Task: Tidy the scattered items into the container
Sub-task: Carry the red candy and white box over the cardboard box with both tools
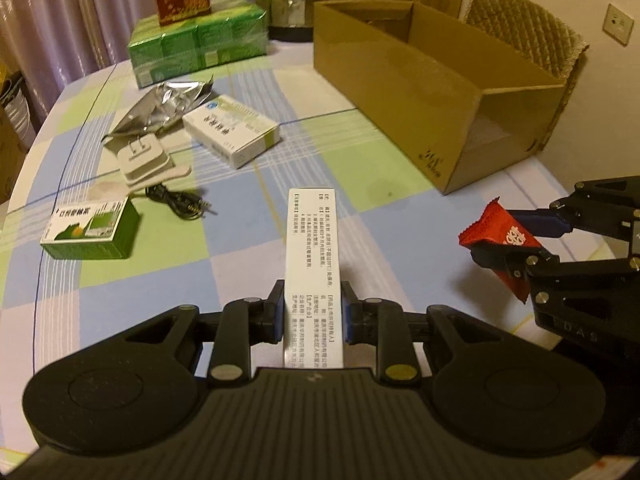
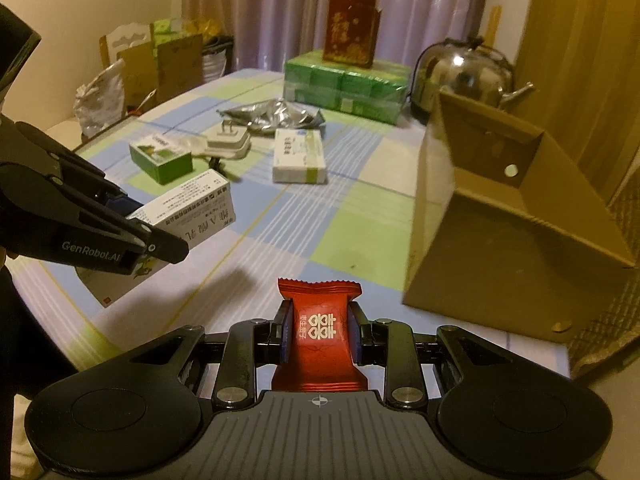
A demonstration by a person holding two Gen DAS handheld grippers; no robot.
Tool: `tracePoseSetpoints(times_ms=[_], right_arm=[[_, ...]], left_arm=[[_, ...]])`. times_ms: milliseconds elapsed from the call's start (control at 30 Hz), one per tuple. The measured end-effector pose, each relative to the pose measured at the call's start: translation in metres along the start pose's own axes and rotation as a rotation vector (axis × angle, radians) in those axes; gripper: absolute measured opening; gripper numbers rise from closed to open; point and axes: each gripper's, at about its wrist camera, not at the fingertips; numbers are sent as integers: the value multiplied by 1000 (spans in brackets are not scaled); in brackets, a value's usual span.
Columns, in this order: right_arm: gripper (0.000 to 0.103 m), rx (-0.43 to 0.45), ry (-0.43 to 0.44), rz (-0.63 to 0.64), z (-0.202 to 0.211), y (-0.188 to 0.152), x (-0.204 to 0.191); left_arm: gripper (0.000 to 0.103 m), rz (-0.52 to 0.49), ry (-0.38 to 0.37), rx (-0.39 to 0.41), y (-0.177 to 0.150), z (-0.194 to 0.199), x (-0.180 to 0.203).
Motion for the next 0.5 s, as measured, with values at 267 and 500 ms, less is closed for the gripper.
tracePoseSetpoints(times_ms=[267,500], right_arm=[[24,35,-44,-22,24,-2,13],[24,49,-74,-45,36,-4,25]], left_arm=[[21,-29,-19,27,5,13,22],[21,-51,-35,40,9,16,35]])
Point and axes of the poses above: each gripper's, at about its wrist camera, not at the fingertips, and z roughly against the way its jaws point, x to its right, y to its top
